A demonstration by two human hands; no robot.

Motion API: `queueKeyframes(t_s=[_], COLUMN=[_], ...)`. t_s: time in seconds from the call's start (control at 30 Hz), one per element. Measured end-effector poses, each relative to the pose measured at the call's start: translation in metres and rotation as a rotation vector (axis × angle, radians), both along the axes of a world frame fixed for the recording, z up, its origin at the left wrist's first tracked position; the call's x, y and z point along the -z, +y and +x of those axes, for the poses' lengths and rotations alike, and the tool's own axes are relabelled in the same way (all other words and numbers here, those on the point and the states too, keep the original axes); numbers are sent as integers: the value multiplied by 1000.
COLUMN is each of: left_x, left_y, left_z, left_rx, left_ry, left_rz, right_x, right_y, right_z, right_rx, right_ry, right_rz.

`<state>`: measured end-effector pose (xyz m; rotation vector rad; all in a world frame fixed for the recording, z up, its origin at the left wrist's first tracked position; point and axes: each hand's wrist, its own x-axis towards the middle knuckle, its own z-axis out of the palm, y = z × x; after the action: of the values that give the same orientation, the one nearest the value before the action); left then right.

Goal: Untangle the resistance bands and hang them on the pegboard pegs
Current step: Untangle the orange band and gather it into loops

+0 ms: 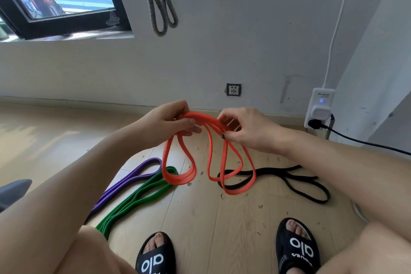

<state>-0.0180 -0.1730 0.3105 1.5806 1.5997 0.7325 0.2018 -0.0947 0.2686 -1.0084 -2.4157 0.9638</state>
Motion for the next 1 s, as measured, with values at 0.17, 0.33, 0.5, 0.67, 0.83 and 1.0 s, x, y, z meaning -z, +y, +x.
queueKeyframes(t_s=[0.17,0.33,0.5,0.67,0.83,1.0], left_x=[-1,-4,-7,-9,-11,-14], left_y=[0,-2,-2,-1,-4,-5], left_z=[-1,-3,-2,-4,-1,6], left_rx=[7,15,35,31,28,37], left_ry=[5,-35,-10,0,-61,-137], left_rz=[8,-9,6,13,12,25], right_x=[-3,-9,-6,-2,6,8], right_y=[0,3,5,3,2,-4], right_z=[1,2,4,0,-9,-19], right_rx=[22,53,18,-24,-29,-43], right_ry=[11,3,-82,-135,-274,-213], right_rz=[14,46,-2,-5,90,-26])
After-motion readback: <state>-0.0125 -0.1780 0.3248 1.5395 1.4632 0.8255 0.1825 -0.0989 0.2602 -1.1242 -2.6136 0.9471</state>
